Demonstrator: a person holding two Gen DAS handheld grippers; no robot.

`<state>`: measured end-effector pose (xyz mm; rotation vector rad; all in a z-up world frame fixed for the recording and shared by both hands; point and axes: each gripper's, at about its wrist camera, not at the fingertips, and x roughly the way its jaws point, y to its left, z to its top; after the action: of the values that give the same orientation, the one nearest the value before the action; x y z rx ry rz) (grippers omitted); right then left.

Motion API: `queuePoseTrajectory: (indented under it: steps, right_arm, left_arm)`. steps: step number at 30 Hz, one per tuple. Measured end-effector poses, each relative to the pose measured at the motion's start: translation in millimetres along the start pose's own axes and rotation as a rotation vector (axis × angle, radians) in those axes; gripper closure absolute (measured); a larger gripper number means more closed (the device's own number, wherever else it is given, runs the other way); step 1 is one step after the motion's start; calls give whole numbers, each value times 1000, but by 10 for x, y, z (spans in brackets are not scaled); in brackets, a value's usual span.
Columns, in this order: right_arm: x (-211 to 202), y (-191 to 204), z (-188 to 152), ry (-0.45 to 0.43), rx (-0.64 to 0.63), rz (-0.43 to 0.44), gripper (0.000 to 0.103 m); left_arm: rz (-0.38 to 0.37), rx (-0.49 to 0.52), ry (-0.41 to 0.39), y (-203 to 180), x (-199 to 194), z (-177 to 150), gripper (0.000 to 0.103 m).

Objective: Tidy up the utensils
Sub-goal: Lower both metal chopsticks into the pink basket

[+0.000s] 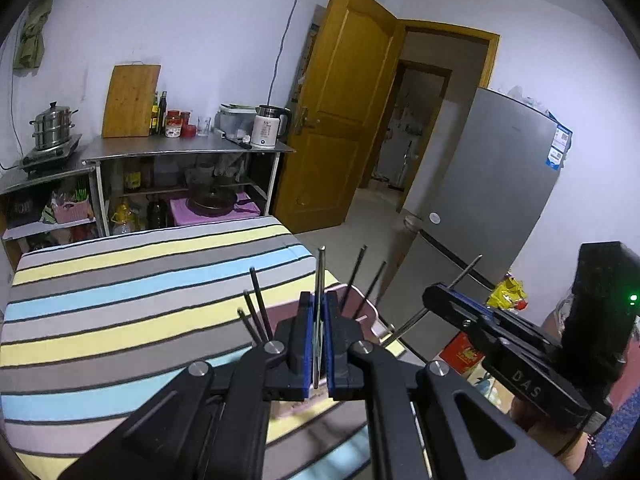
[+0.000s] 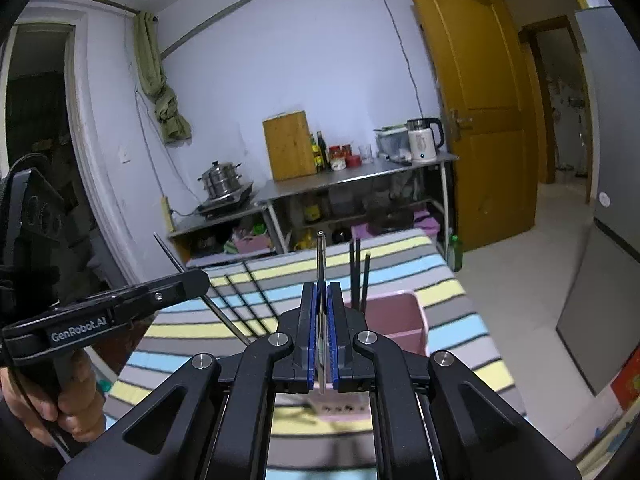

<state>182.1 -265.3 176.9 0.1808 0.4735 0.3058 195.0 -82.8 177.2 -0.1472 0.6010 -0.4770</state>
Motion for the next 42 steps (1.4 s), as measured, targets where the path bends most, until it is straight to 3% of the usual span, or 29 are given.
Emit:
queuePoseTrajectory:
  steps: [24,37,42]
  right_arm:
    - [409,-174,-256,49,-15,-38,98]
    - [429,-116,-271,70,-47,-45,98]
    - [364,-64,-252,53,-66,-44,97]
  left_arm:
    - [29,11,115,72,529,-259,97]
    - [46,9,115,123,512,-301,97]
    - [51,21,81,94,393,-283,96]
